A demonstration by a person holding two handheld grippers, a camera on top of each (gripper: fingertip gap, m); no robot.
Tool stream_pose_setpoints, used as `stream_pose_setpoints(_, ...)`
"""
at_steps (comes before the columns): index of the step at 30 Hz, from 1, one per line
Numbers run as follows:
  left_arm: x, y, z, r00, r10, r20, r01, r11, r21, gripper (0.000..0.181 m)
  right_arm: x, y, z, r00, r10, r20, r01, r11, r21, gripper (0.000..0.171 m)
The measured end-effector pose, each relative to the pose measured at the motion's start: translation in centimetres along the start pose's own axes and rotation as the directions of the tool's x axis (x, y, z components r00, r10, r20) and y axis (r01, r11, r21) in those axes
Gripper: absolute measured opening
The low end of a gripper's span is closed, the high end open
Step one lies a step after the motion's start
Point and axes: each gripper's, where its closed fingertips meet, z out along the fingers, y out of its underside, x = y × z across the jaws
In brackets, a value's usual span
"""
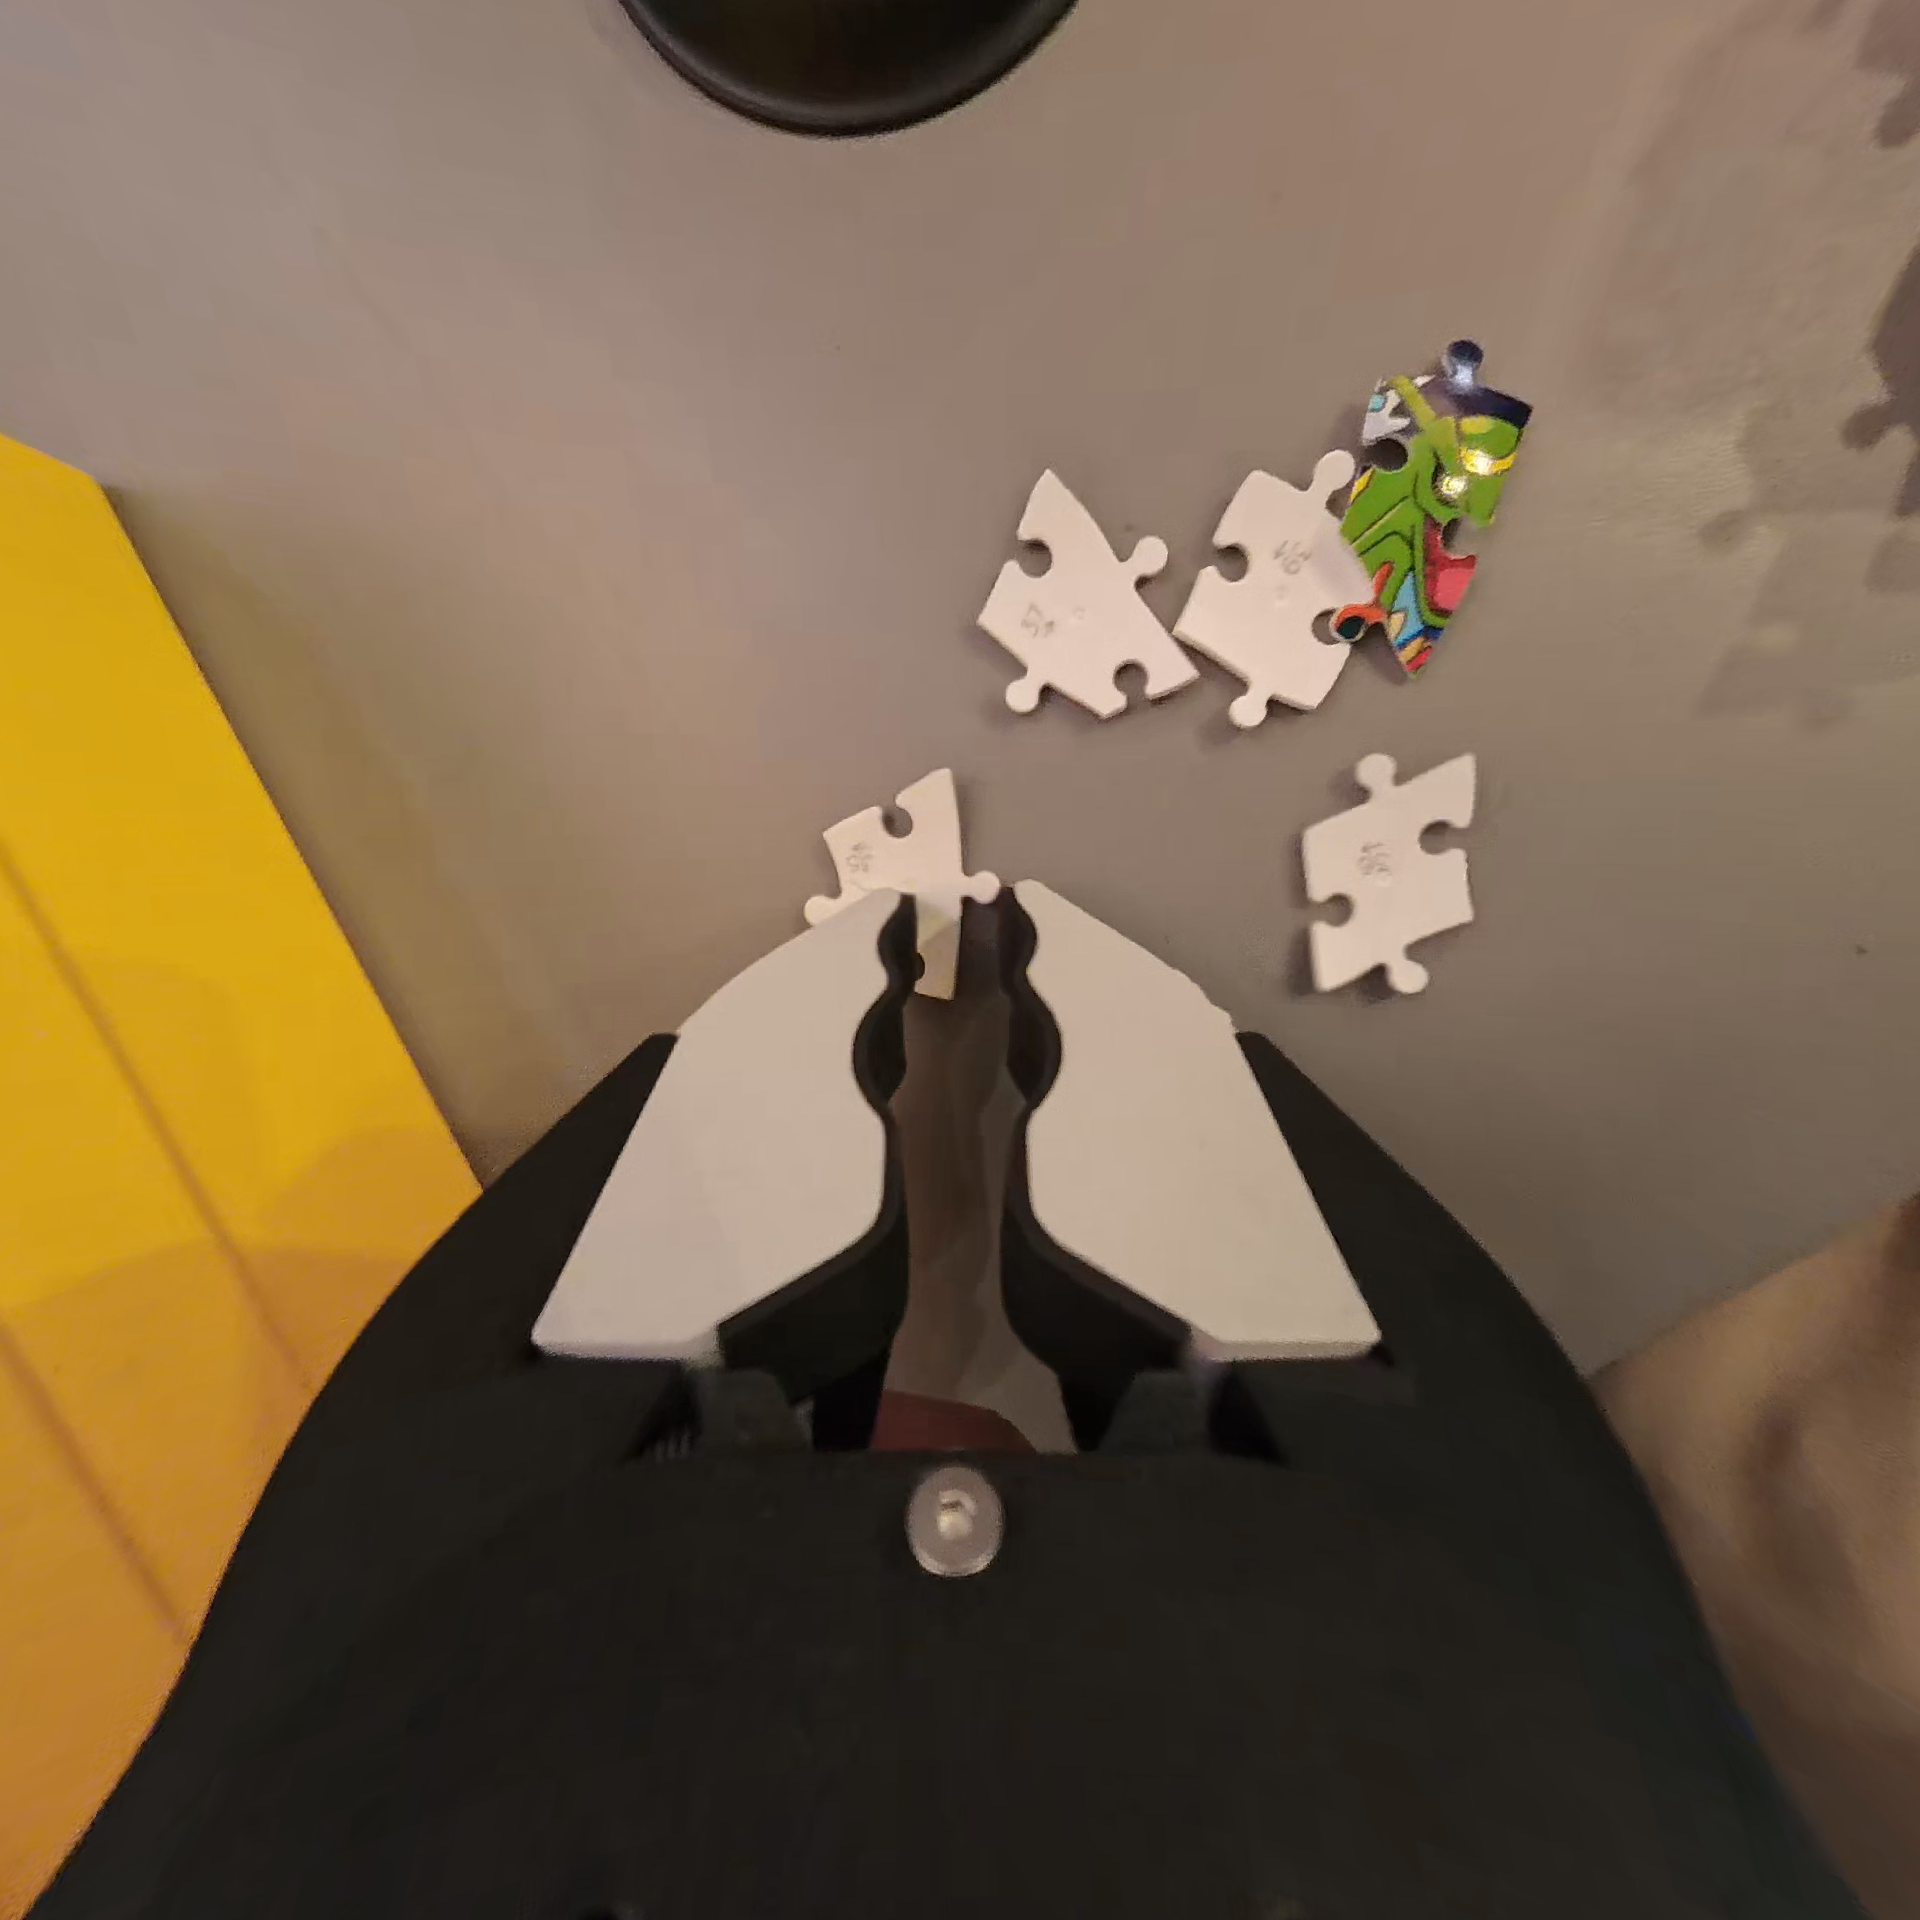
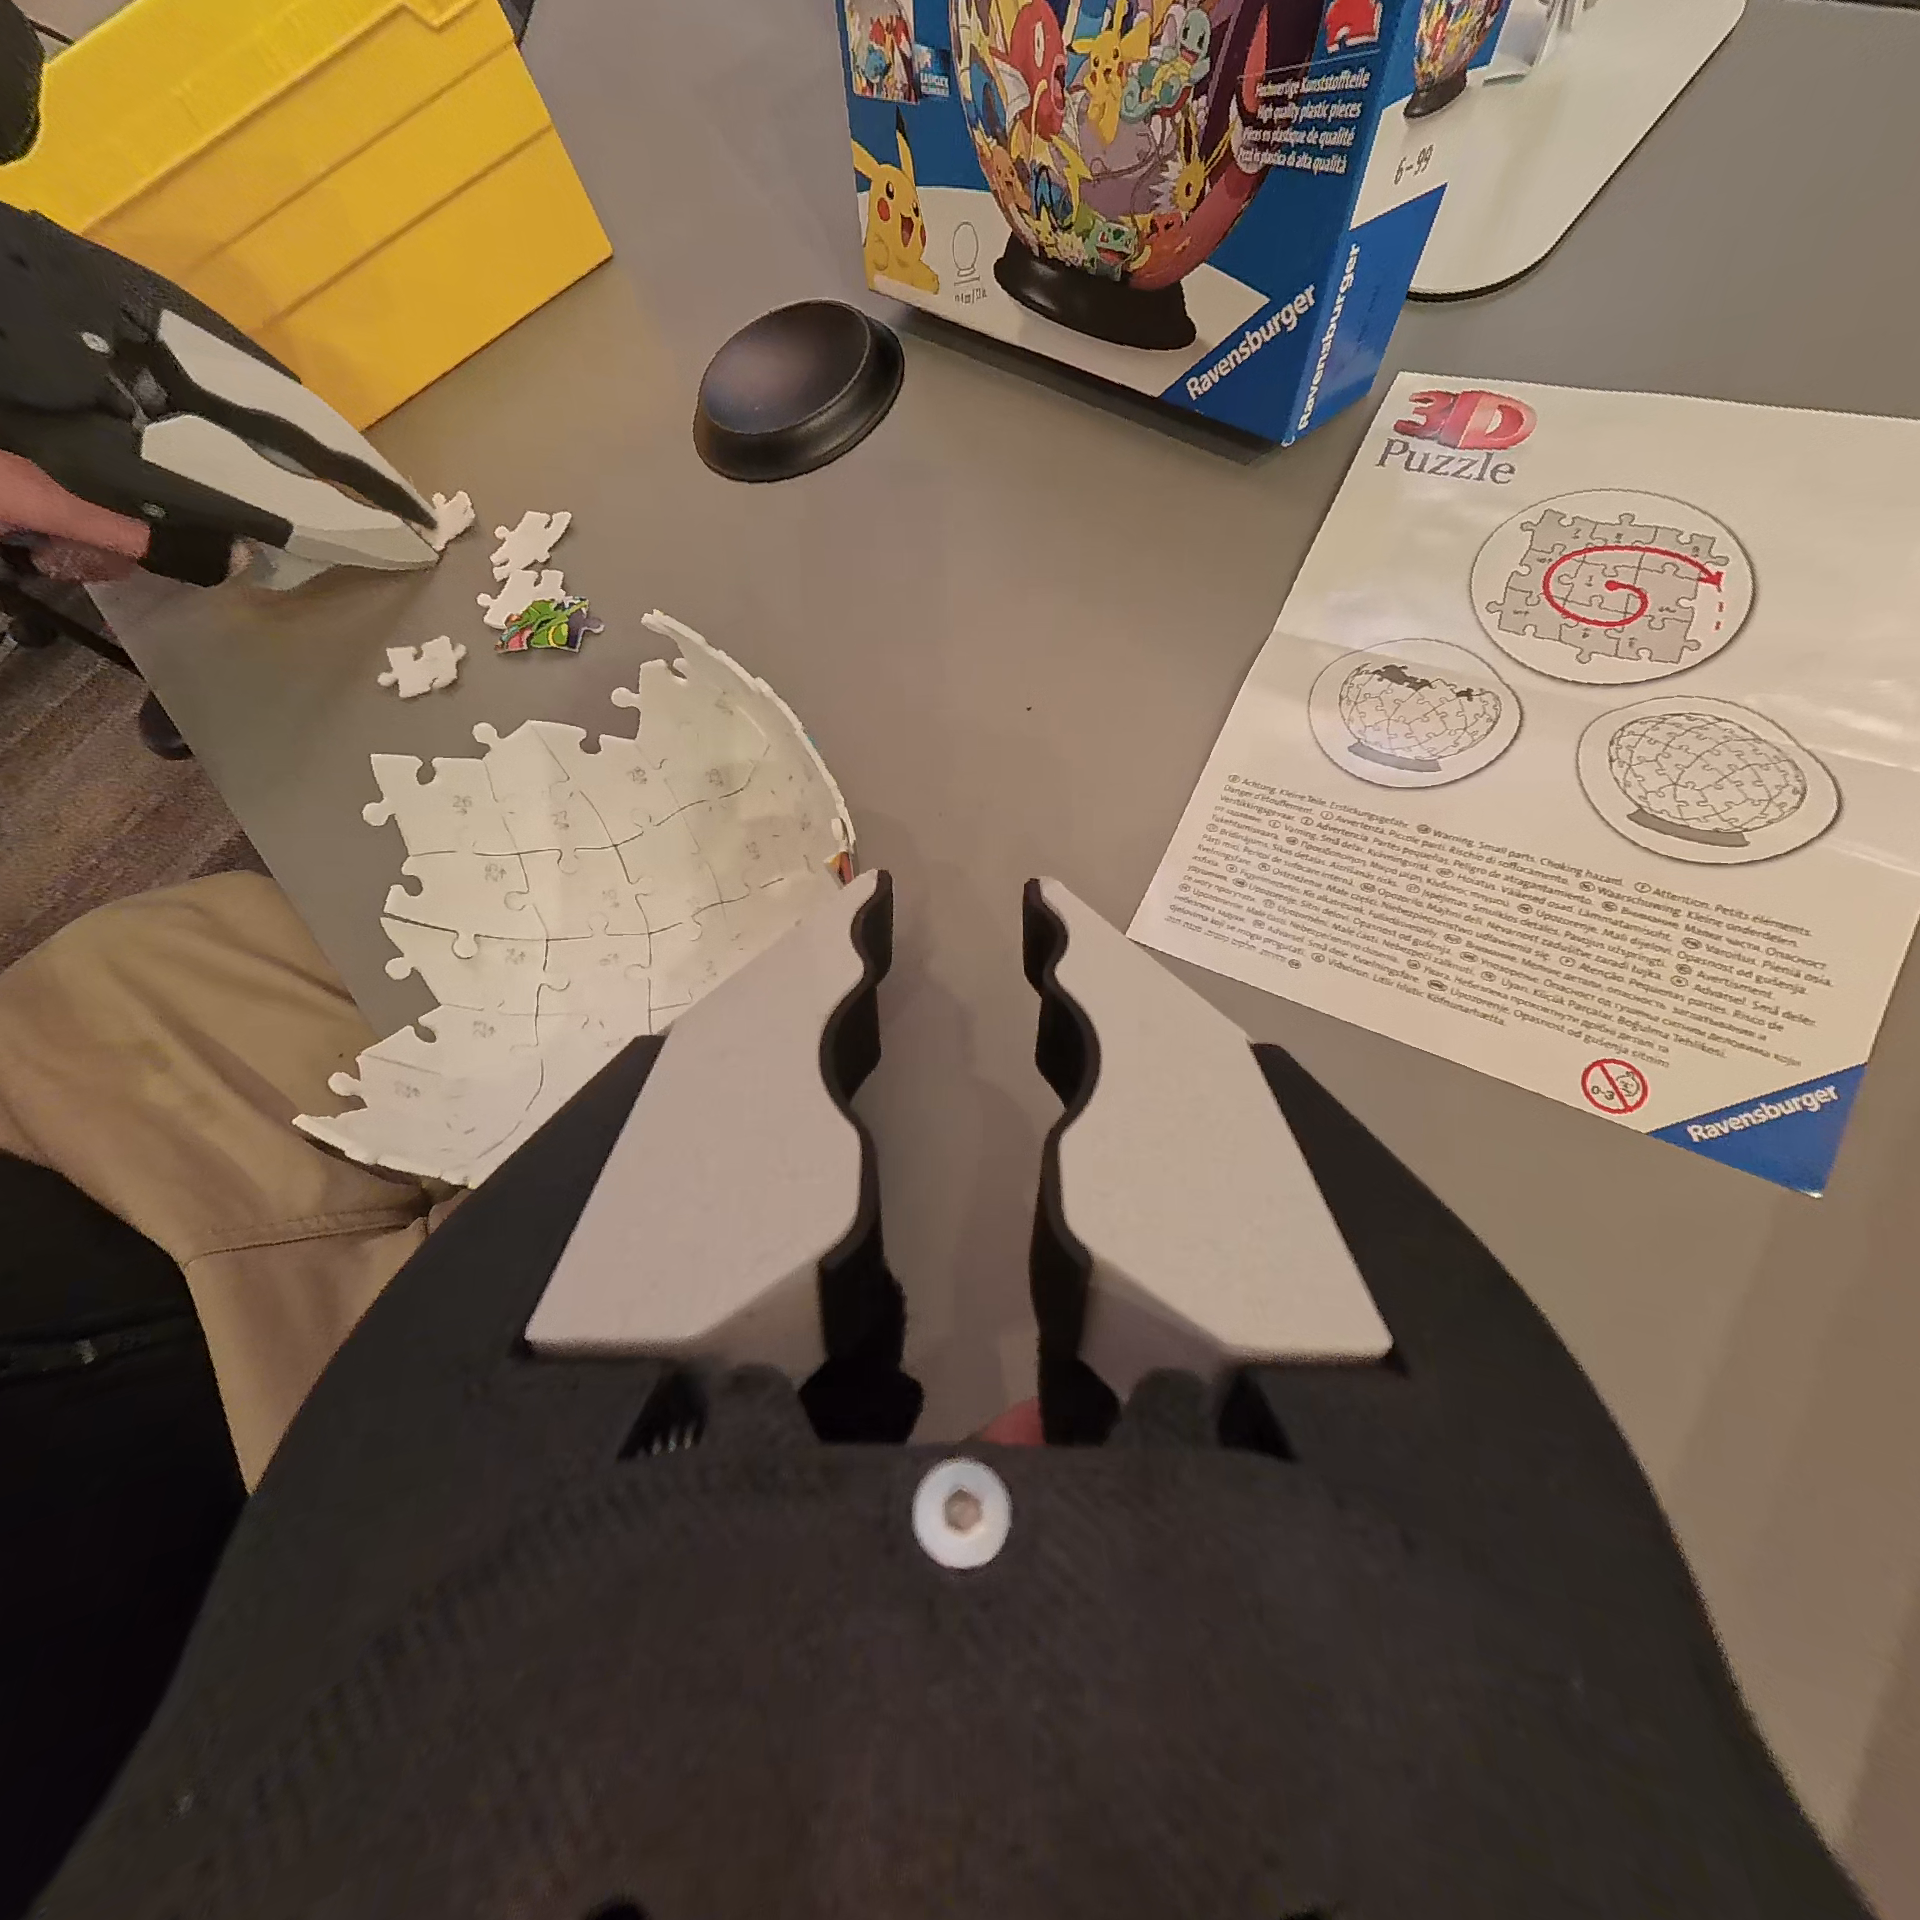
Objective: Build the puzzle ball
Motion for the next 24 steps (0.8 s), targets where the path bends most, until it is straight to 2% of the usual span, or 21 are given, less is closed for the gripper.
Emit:
stream_pose_setpoints(6,0.0,-0.2,0.1,1.000,0.014,0.003,-0.014,1.000,0.023,0.000,-0.1,-0.2,-0.2,1.000,-0.003,-0.001,0.003,1.000,0.008,0.023)
stream_pose_setpoints(12,0.9,-0.5,-0.6,0.997,0.072,-0.034,-0.070,0.995,0.065,0.000,0.1,-0.5,-0.5,1.000,-0.004,-0.005,0.004,1.000,0.018,0.023)
stream_pose_setpoints(14,0.6,-0.5,-1.5,0.998,0.051,-0.022,-0.050,0.996,0.074,0.000,0.1,-0.5,-0.6,1.000,-0.003,-0.006,0.003,1.000,0.020,0.023)
stream_pose_setpoints(15,0.4,-0.5,-1.9,0.999,0.044,-0.010,-0.043,0.996,0.074,0.009,0.1,-0.5,-0.6,1.000,-0.003,-0.005,0.003,1.000,0.021,0.023)
stream_pose_setpoints(17,-0.5,-0.1,-2.3,0.999,0.010,0.034,-0.013,0.998,0.061,0.039,0.1,-0.6,-0.6,1.000,-0.002,-0.004,0.002,1.000,0.023,0.023)
stream_pose_setpoints(18,-0.7,0.3,-2.2,0.999,0.004,0.048,-0.006,0.999,0.038,0.046,0.1,-0.6,-0.6,1.000,0.000,-0.003,0.000,1.000,0.023,0.023)
stream_pose_setpoints(20,-1.1,1.1,-1.6,0.998,-0.016,0.067,0.016,1.000,0.003,0.052,0.1,-0.5,-0.5,1.000,0.001,0.001,-0.001,1.000,0.022,0.023)
stream_pose_setpoints(24,-0.5,0.7,-0.4,0.999,-0.031,-0.012,0.031,1.000,-0.003,0.053,-0.1,-0.5,-0.4,1.000,-0.002,0.006,0.002,1.000,0.019,0.023)
